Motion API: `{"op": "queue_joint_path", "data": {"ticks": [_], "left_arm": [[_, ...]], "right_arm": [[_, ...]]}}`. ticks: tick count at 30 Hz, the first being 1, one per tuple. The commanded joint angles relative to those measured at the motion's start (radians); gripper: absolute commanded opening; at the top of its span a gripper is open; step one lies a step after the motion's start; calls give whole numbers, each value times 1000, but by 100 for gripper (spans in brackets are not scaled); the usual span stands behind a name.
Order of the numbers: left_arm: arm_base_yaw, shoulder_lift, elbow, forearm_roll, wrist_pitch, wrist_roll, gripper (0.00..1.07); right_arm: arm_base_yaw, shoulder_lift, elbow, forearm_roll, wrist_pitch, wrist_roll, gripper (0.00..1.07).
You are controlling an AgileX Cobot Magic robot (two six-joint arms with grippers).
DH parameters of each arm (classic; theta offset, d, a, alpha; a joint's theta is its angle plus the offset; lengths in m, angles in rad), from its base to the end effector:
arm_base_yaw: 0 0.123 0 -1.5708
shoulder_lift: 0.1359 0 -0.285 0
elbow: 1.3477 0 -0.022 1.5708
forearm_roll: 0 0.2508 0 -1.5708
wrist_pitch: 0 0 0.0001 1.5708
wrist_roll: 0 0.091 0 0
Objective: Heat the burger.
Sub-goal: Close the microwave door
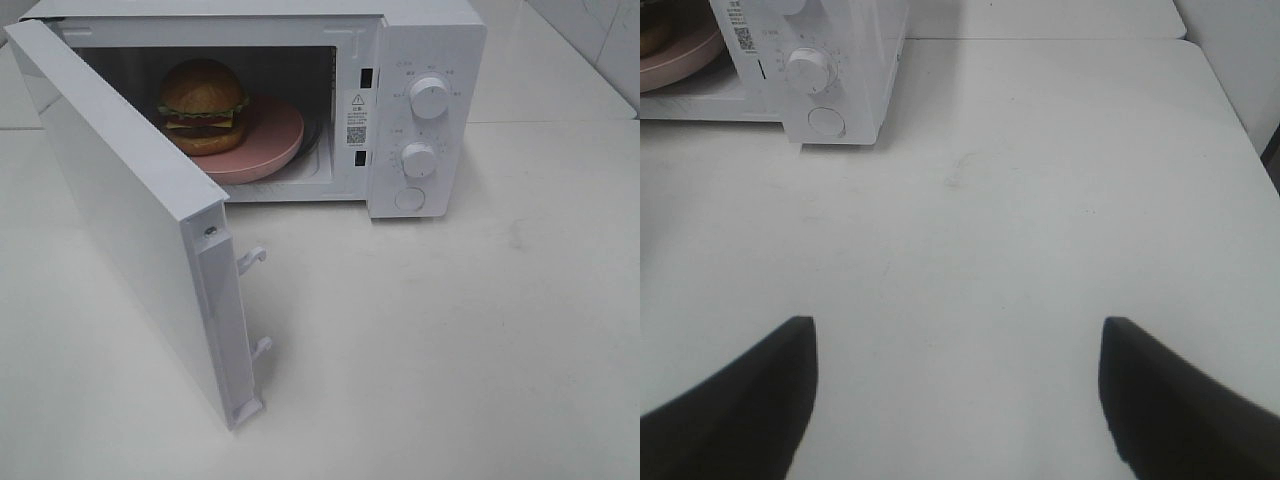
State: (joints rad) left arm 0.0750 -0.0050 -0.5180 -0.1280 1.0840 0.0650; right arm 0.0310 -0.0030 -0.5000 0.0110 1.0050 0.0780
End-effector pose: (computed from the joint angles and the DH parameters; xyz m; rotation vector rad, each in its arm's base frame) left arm -0.0083 -0.0109 0.2809 -0.0008 2.0386 -0.0653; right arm -0.0031 0.0007 0.2819 0.0465 1.9860 0.0836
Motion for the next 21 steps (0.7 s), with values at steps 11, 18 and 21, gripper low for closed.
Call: {"op": "queue_joint_path", "data": {"ticks": [11,18,21], "left_arm": [[1,113,-48,-24,-113,-27,72],[1,290,16,-31,-269,-30,42],[1,329,40,-29,-360,-30,13]], "right_arm": [[-5,-31,2,3,-9,-8,76],[-5,-31,2,3,-9,-8,76],[-5,-31,2,3,-9,-7,76]]}}
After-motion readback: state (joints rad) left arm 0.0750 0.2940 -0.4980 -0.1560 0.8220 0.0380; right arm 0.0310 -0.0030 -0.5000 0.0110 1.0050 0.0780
